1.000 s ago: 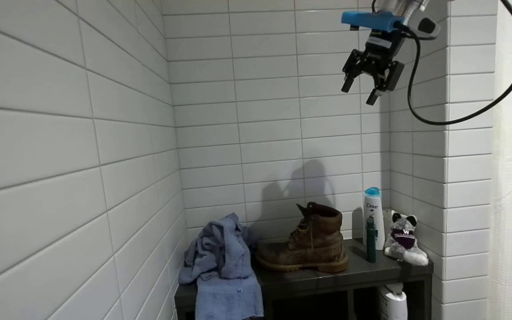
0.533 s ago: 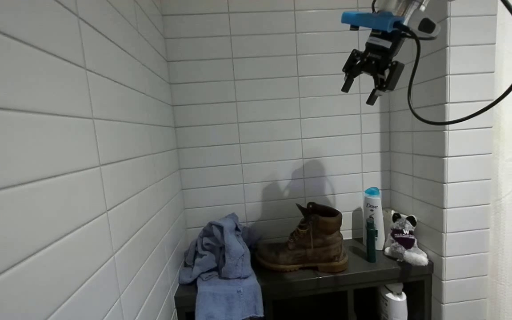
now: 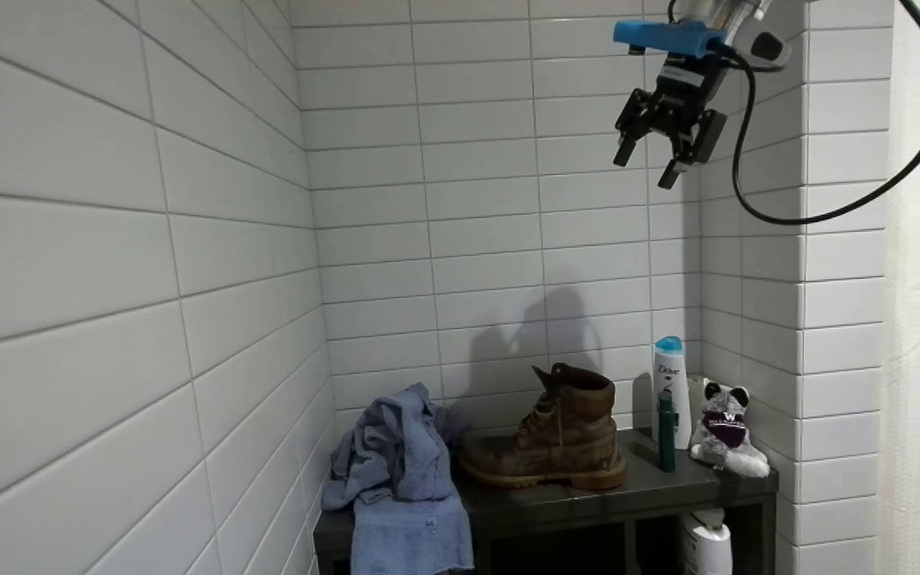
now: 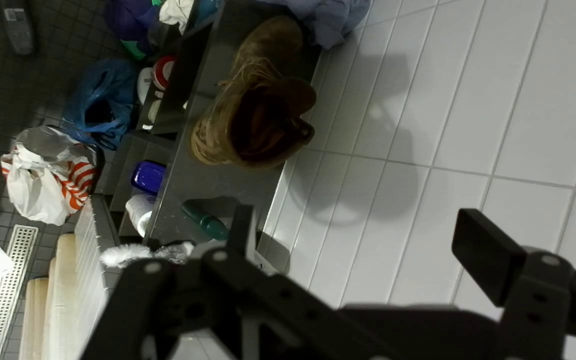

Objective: Put the dark green bottle in the brown shoe.

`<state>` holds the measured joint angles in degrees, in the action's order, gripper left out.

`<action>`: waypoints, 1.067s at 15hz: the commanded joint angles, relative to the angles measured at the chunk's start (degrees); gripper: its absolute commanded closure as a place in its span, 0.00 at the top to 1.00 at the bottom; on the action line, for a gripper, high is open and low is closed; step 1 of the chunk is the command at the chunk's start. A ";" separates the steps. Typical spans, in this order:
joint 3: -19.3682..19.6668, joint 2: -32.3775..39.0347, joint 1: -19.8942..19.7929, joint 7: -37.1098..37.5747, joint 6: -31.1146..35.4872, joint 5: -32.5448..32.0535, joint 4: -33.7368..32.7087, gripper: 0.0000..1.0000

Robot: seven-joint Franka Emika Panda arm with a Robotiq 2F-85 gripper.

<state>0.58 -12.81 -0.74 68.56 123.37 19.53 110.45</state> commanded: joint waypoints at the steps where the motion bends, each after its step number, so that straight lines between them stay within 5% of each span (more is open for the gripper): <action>1: -0.42 0.06 -0.50 -0.07 -0.20 0.11 -0.18 1.00; 16: 0.22 4.50 -1.81 0.93 4.34 -0.67 4.01 1.00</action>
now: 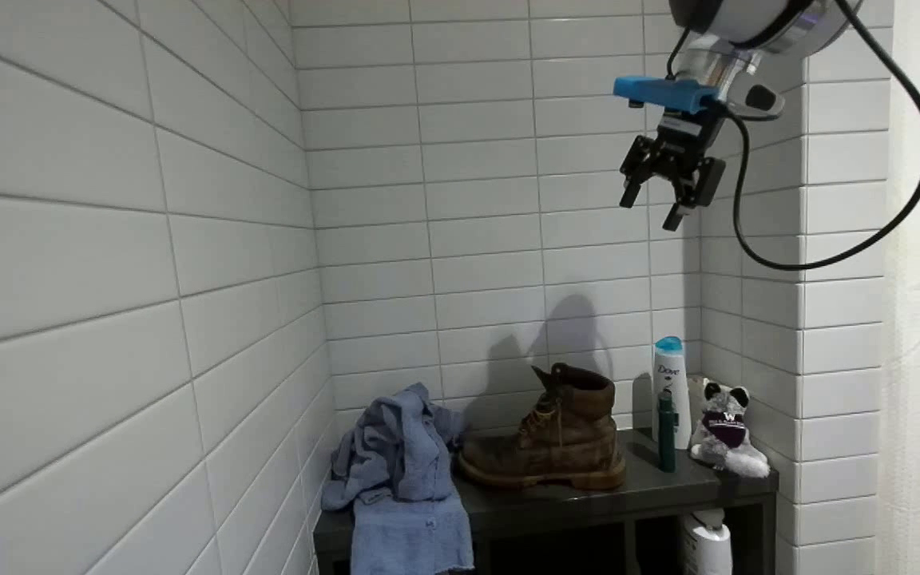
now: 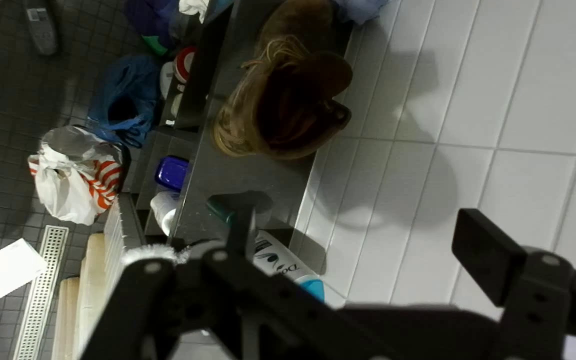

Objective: Put the dark green bottle in the brown shoe.

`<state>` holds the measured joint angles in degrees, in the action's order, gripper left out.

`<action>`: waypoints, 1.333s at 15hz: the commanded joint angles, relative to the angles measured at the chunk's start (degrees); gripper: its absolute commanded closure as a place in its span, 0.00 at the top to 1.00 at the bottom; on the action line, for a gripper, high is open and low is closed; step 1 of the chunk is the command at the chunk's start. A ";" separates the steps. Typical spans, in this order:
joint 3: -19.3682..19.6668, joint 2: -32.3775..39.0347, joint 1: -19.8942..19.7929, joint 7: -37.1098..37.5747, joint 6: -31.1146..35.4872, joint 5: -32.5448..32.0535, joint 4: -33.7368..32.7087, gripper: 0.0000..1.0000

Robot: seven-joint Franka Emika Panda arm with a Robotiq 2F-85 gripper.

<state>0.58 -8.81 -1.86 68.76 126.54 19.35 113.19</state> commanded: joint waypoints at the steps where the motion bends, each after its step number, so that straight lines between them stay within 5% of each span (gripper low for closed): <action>1: 0.41 0.76 -0.88 0.61 1.59 -0.44 1.88 1.00; 20: 0.86 10.62 -0.48 6.79 6.04 -8.01 2.44 1.00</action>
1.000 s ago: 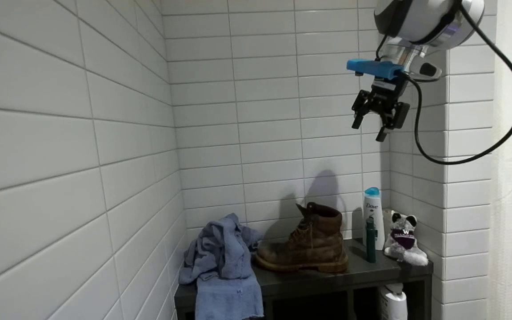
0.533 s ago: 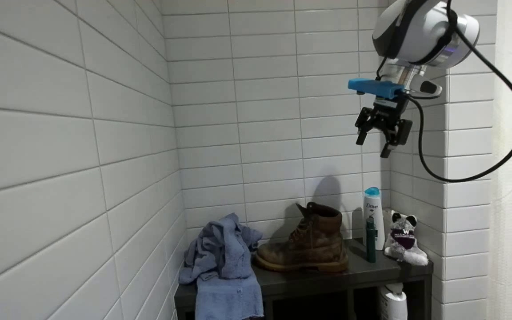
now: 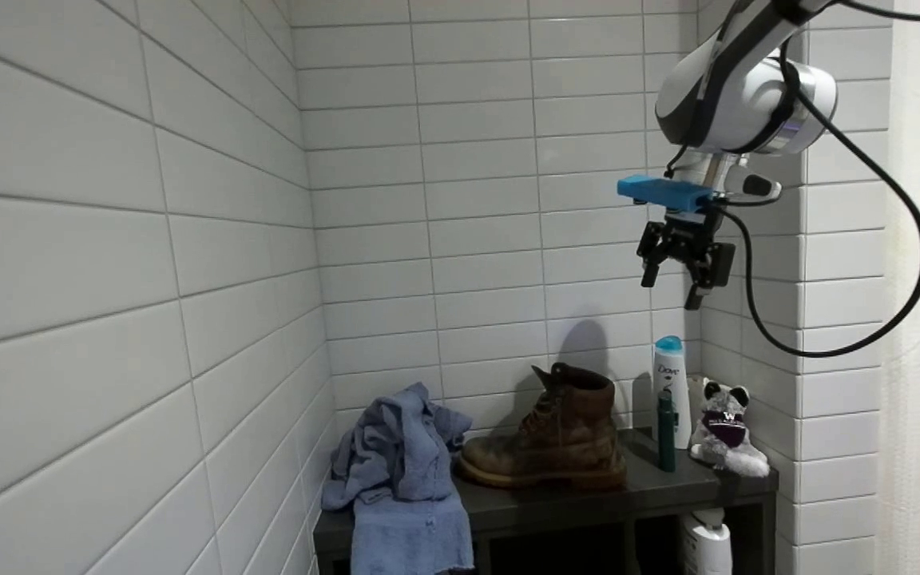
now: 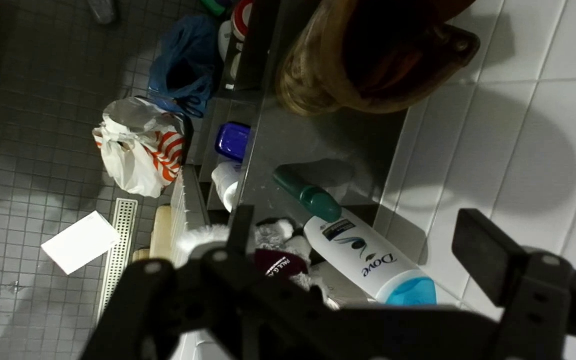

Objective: Put the dark green bottle in the brown shoe.

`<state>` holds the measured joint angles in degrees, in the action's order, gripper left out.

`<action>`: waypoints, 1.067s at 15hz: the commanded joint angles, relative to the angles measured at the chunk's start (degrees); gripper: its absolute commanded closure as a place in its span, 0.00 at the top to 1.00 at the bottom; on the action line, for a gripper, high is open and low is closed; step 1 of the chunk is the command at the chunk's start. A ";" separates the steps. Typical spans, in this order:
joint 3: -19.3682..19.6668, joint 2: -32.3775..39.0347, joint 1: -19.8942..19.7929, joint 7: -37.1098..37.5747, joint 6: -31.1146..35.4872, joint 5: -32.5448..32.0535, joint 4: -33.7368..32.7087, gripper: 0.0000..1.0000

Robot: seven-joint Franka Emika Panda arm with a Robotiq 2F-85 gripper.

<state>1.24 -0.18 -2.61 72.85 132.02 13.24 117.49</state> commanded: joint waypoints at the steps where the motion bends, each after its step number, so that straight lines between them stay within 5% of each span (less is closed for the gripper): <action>1: 0.30 2.54 0.27 3.07 0.65 -2.07 -2.18 1.00; 16: 2.47 12.28 0.14 5.52 0.15 -0.46 -10.35 1.00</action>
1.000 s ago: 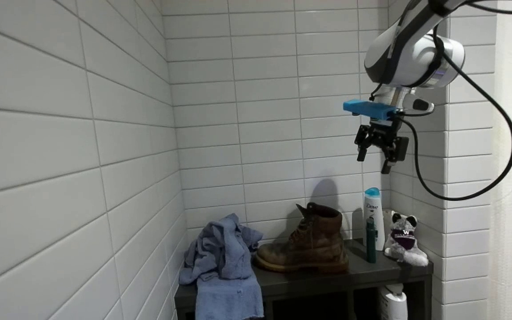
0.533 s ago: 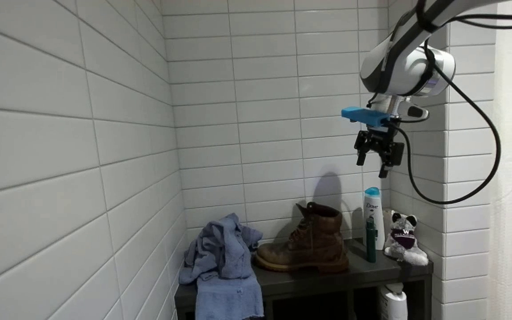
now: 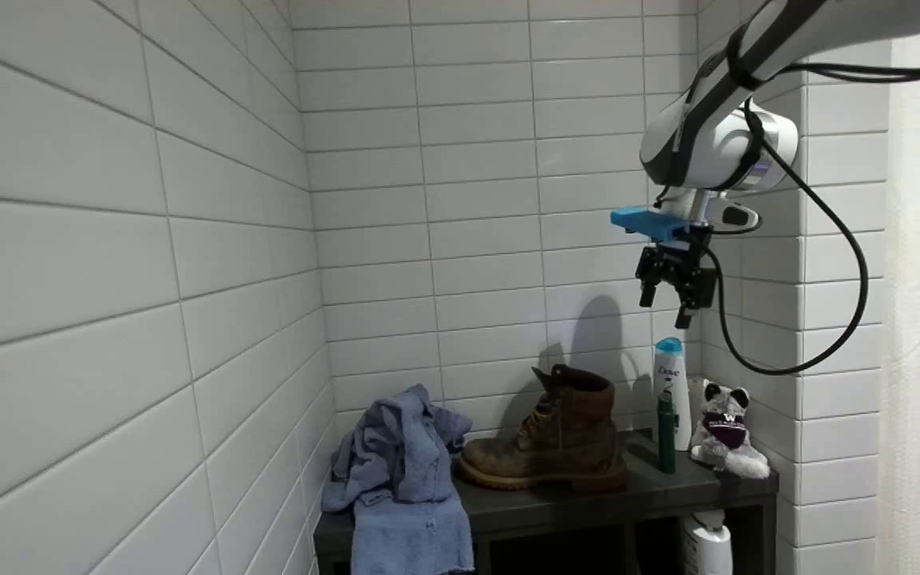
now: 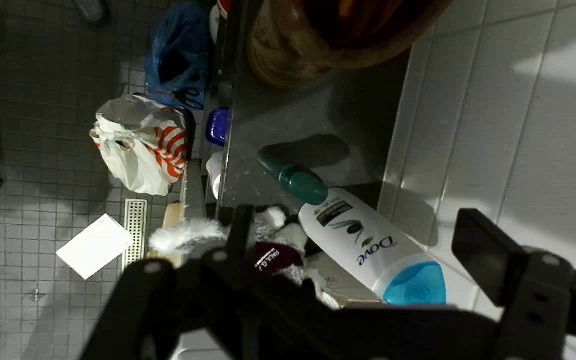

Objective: Put the dark green bottle in the brown shoe.

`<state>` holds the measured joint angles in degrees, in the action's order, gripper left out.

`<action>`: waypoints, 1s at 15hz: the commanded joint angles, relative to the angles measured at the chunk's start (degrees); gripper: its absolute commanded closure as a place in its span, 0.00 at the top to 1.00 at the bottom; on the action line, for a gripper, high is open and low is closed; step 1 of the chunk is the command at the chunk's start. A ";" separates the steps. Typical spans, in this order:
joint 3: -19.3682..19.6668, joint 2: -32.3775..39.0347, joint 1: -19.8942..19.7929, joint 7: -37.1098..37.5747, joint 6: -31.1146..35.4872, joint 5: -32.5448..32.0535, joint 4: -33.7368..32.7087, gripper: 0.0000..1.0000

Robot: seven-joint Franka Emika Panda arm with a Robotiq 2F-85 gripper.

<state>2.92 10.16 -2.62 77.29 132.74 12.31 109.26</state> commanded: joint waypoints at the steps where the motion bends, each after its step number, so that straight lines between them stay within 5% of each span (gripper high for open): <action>1: 0.91 2.36 0.09 1.10 -0.64 0.62 -2.32 1.00; 15: 1.22 6.33 -0.08 -2.51 -1.55 2.11 -2.71 1.00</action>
<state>4.16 15.21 -2.59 77.09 132.67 13.78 107.88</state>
